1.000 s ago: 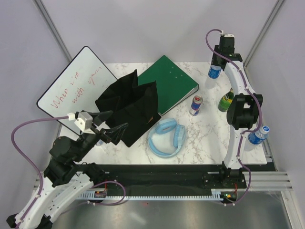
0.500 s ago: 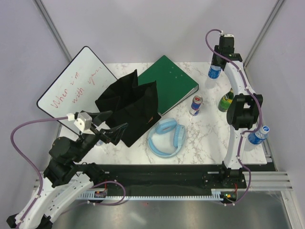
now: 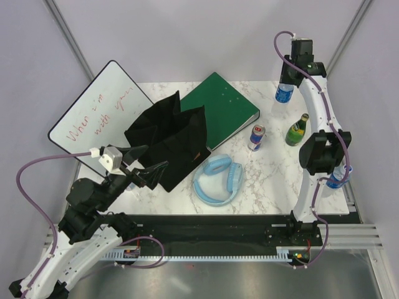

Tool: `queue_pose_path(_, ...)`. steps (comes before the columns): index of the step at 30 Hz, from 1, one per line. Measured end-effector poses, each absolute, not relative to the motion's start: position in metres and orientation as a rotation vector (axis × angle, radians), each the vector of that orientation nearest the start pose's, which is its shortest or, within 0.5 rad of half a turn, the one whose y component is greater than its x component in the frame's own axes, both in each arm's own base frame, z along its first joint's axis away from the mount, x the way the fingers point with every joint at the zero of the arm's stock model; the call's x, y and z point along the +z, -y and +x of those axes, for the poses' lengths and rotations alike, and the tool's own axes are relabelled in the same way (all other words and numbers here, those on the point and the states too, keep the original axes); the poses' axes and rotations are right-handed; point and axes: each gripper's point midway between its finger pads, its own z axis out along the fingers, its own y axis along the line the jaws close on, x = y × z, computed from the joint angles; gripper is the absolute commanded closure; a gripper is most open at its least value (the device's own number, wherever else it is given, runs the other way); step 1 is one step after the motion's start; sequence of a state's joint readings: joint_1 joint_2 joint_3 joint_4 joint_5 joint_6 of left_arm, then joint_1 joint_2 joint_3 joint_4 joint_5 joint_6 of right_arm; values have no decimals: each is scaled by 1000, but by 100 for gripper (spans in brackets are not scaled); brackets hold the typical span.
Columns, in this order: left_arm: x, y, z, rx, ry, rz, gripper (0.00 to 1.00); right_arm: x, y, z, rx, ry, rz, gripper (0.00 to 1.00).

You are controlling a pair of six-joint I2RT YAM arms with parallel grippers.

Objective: Place the beverage into the canvas bag

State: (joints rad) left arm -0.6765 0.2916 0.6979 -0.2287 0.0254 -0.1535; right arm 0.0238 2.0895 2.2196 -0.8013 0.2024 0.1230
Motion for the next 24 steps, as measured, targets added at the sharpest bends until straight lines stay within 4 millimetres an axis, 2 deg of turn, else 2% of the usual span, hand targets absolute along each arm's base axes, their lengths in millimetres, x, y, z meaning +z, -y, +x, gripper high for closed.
queue_pose_path(4, 345, 147, 166, -706, -1376, 391, 0, 291, -3, 538, -108, -2157, 181, 100)
queue_pose_path(9, 345, 147, 166, -706, -1376, 390, 0, 347, -46, 515, -16, -2063, 95, 100)
queue_pose_path(11, 345, 147, 166, -706, -1376, 390, 0, 370, -70, 506, 38, -2019, 50, 100)
queue_pose_path(17, 345, 147, 166, -706, -1376, 391, 0, 415, -127, 476, 192, -1933, -48, 100)
queue_pose_path(24, 345, 147, 166, -706, -1376, 390, 0, 450, -171, 441, 340, -1860, -110, 100)
